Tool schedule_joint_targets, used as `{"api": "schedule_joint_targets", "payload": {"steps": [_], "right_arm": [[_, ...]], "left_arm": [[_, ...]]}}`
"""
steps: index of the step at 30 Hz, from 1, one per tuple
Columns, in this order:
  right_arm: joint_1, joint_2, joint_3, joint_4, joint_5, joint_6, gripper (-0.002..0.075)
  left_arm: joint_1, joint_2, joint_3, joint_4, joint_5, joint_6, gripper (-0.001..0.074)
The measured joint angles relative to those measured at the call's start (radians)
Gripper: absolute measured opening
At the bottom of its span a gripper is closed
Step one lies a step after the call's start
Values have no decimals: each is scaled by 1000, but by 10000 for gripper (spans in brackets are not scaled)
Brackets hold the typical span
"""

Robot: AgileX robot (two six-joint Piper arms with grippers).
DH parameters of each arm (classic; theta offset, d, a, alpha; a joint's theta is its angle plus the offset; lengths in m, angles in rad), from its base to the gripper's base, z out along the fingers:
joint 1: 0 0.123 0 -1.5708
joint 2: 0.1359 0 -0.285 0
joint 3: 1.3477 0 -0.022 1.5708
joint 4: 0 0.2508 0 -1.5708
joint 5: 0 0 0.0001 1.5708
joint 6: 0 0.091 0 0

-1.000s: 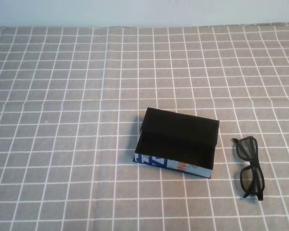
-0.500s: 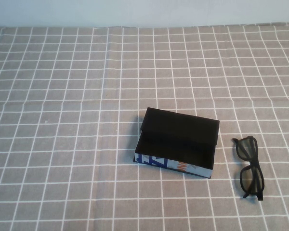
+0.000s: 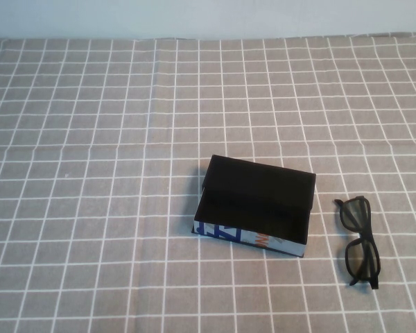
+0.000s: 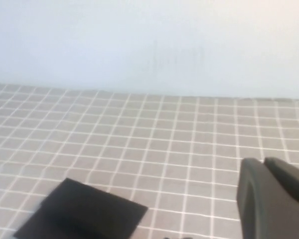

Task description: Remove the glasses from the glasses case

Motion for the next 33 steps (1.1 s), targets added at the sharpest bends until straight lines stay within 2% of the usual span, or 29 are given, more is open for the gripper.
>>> {"api": "schedule_joint_targets", "payload": {"steps": [9,17,25,33], "right_arm": [[-4,-266,341,-102,-96,0,-17],[-4,-416,588,-157,-139,108,-18],[-4,-416,687,-287,-148,250,-18],[-4,-416,744,-260,-223,266,-18]], "left_arm": [[0,0,0,0,0,0,-5],[0,0,0,0,0,0,-5],[0,0,0,0,0,0,-5],[0,0,0,0,0,0,-5]]}}
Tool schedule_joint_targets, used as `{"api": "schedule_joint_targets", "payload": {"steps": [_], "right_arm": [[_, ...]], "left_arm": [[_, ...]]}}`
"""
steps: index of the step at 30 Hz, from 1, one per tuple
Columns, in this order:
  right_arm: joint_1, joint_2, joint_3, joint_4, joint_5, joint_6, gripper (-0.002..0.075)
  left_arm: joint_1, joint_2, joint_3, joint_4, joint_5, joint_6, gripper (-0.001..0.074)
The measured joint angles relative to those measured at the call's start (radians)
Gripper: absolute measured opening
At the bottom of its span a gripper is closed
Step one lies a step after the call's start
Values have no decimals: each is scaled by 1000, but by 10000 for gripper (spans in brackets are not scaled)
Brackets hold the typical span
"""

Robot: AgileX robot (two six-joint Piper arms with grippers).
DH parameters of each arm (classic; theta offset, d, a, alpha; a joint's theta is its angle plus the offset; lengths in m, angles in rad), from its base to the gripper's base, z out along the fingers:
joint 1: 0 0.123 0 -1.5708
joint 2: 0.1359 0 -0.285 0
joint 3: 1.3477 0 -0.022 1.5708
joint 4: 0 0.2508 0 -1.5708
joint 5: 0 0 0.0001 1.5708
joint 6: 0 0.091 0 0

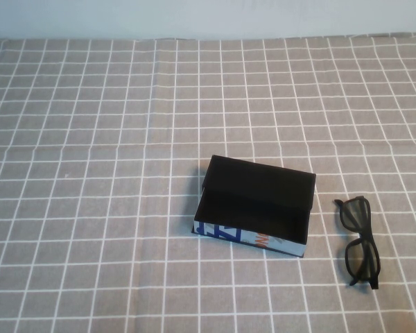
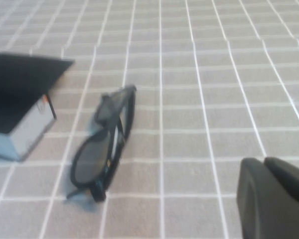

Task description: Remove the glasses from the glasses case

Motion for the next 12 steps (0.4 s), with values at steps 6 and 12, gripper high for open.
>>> {"api": "schedule_joint_targets", "payload": {"steps": [6,12], "right_arm": [[0,0,5,8,-25,0,-18],[0,0,5,68,-31,0,-18]], "left_arm": [[0,0,0,0,0,0,-5],[0,0,0,0,0,0,-5]]}}
